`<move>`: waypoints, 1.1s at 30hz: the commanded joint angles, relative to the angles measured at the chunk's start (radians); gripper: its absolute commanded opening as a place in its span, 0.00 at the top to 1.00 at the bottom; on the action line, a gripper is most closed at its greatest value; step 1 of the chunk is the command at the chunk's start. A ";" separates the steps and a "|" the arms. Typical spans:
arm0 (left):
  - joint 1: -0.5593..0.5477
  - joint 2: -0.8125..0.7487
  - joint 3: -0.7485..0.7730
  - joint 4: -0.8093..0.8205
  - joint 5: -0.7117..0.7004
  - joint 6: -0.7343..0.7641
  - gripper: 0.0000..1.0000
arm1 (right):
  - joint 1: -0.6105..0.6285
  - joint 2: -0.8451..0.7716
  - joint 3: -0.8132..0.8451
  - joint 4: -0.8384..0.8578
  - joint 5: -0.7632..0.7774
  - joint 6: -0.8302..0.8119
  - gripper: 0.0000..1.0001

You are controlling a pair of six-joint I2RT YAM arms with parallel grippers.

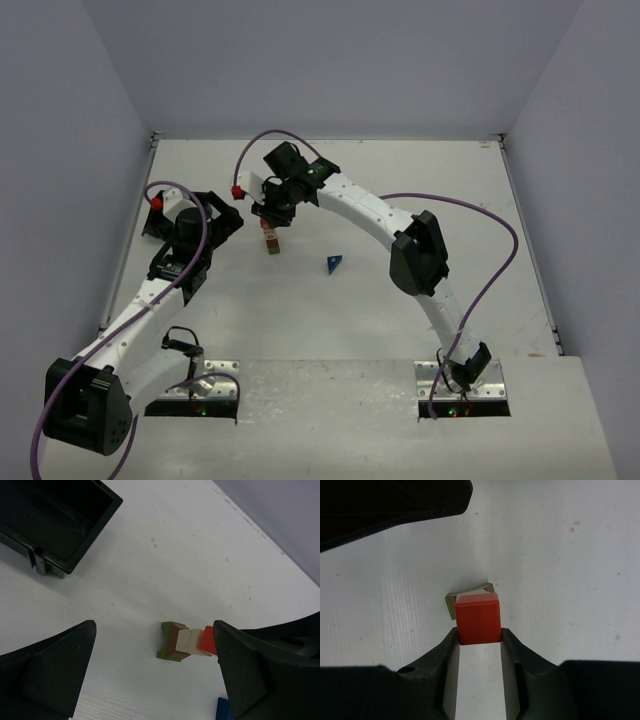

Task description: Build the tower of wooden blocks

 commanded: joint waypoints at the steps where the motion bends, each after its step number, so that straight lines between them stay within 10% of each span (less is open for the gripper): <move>1: 0.009 -0.004 0.032 0.045 0.006 0.010 0.00 | 0.006 0.007 0.034 0.025 -0.004 -0.014 0.72; 33: 0.009 -0.002 0.032 0.046 0.014 0.013 0.00 | 0.011 0.001 0.028 0.017 0.000 -0.028 0.69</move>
